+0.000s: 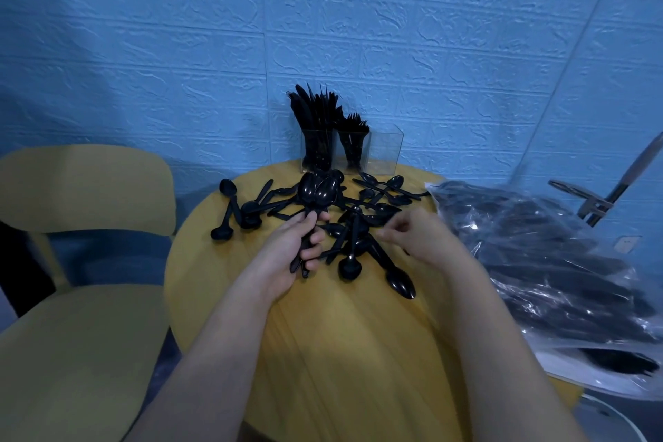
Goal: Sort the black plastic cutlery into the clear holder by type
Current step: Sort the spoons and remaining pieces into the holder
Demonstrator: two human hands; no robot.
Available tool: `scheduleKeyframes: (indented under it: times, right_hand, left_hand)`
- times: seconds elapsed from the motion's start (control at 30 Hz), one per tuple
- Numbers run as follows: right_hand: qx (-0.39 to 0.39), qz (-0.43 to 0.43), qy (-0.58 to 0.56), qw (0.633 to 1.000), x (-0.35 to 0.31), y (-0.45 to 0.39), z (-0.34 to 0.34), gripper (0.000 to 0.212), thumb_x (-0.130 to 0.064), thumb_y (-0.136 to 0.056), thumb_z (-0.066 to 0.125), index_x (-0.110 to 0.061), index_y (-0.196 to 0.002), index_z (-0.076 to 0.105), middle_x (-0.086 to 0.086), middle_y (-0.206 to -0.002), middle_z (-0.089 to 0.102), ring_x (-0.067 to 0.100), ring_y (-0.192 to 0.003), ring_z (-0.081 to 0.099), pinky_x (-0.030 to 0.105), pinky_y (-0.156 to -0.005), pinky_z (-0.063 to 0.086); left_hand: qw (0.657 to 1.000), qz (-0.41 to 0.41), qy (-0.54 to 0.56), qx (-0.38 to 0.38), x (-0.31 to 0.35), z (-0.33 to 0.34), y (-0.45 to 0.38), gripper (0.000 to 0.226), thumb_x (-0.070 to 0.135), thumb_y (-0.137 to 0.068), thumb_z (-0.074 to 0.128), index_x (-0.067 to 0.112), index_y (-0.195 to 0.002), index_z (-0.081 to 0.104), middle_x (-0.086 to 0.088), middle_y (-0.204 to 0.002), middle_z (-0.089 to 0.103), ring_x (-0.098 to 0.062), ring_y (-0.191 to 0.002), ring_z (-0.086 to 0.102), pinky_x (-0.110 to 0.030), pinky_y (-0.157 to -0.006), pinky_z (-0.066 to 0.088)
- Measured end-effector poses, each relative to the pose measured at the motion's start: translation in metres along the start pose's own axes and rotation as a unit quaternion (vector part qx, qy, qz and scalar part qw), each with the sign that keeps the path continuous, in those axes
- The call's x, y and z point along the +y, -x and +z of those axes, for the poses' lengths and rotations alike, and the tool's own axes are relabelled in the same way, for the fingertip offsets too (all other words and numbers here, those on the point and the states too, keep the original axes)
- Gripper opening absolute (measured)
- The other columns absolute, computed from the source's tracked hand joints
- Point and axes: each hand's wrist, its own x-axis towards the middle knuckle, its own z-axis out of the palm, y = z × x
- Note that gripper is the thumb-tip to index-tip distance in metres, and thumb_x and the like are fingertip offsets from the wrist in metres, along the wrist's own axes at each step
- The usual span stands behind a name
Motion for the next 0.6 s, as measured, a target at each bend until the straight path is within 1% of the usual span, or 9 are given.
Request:
scheduleKeyframes:
  times: [0.03,0.07,0.13,0.2,0.27,0.33,0.4,0.53,0.6]
  right_hand:
    - [-0.025,0.013,0.021,0.999,0.002,0.001,0.0,0.03,-0.044,-0.087,0.063,-0.015,-0.093,0.068,0.001,-0.092,0.067,0.013,-0.085,0.059,0.022,-0.068,0.046]
    - [-0.046,0.025,0.044,0.998,0.002,0.002,0.002,0.035,-0.048,-0.084,0.064,-0.015,-0.093,0.067,0.001,-0.091,0.067,0.013,-0.085,0.059,0.025,-0.072,0.048]
    - [-0.067,0.035,0.08,0.994,-0.001,0.001,0.007,0.041,-0.053,-0.08,0.066,-0.016,-0.099,0.064,-0.001,-0.096,0.064,0.014,-0.091,0.058,0.029,-0.081,0.05]
    - [-0.066,0.031,0.097,0.993,-0.006,0.001,0.011,0.038,-0.048,-0.081,0.068,-0.017,-0.102,0.061,-0.001,-0.099,0.06,0.015,-0.092,0.056,0.029,-0.08,0.049]
    - [-0.059,0.031,0.094,0.993,-0.011,0.001,0.015,0.028,-0.039,-0.085,0.068,-0.017,-0.1,0.059,0.0,-0.097,0.059,0.015,-0.087,0.055,0.027,-0.073,0.047]
    - [-0.033,0.043,0.074,0.996,-0.013,0.0,0.017,0.019,-0.035,-0.087,0.066,-0.018,-0.09,0.059,-0.001,-0.089,0.059,0.013,-0.078,0.053,0.024,-0.061,0.042]
    - [0.018,0.059,0.035,0.997,-0.012,0.0,0.015,0.02,-0.036,-0.088,0.064,-0.017,-0.084,0.061,-0.001,-0.084,0.059,0.012,-0.073,0.053,0.024,-0.057,0.041]
    - [0.104,0.058,-0.002,0.993,-0.009,0.001,0.01,0.022,-0.035,-0.091,0.06,-0.015,-0.095,0.068,0.001,-0.09,0.066,0.014,-0.076,0.058,0.026,-0.058,0.041]
    - [0.142,0.044,-0.019,0.989,-0.008,0.002,0.008,0.022,-0.033,-0.092,0.06,-0.016,-0.102,0.068,0.0,-0.094,0.064,0.014,-0.079,0.058,0.027,-0.066,0.045]
  left_hand:
    - [1.0,-0.002,0.0,0.001,0.0,0.0,0.0,0.021,0.022,-0.1,0.041,0.011,-0.101,0.058,0.004,-0.058,0.04,-0.005,-0.042,0.031,-0.017,-0.036,0.028]
    - [1.0,-0.003,-0.001,0.002,0.0,0.0,0.0,0.021,0.023,-0.1,0.041,0.011,-0.101,0.058,0.004,-0.058,0.04,-0.005,-0.042,0.031,-0.017,-0.036,0.029]
    - [1.0,-0.003,-0.001,0.002,0.0,0.0,-0.001,0.02,0.023,-0.1,0.041,0.012,-0.102,0.058,0.004,-0.058,0.041,-0.005,-0.042,0.032,-0.017,-0.036,0.029]
    - [1.0,-0.002,-0.002,0.0,-0.001,-0.001,-0.001,0.021,0.023,-0.1,0.041,0.012,-0.102,0.058,0.004,-0.058,0.041,-0.005,-0.042,0.032,-0.017,-0.036,0.029]
    - [1.0,0.0,-0.004,-0.001,-0.001,-0.002,-0.002,0.021,0.023,-0.1,0.041,0.011,-0.104,0.058,0.004,-0.059,0.041,-0.005,-0.042,0.032,-0.017,-0.036,0.03]
    - [1.0,0.0,-0.006,-0.002,-0.001,-0.002,-0.002,0.021,0.023,-0.1,0.04,0.011,-0.104,0.057,0.004,-0.06,0.041,-0.005,-0.042,0.033,-0.017,-0.036,0.03]
    - [1.0,0.002,-0.008,-0.002,-0.001,-0.002,-0.002,0.021,0.023,-0.101,0.04,0.011,-0.104,0.057,0.004,-0.059,0.042,-0.005,-0.042,0.033,-0.017,-0.036,0.03]
    - [1.0,0.009,-0.003,0.0,-0.002,-0.002,-0.002,0.021,0.022,-0.101,0.039,0.01,-0.104,0.057,0.003,-0.06,0.042,-0.006,-0.042,0.033,-0.017,-0.036,0.03]
    - [1.0,0.015,-0.005,0.005,-0.002,-0.002,-0.003,0.021,0.022,-0.101,0.04,0.011,-0.103,0.057,0.003,-0.06,0.043,-0.006,-0.043,0.034,-0.018,-0.037,0.031]
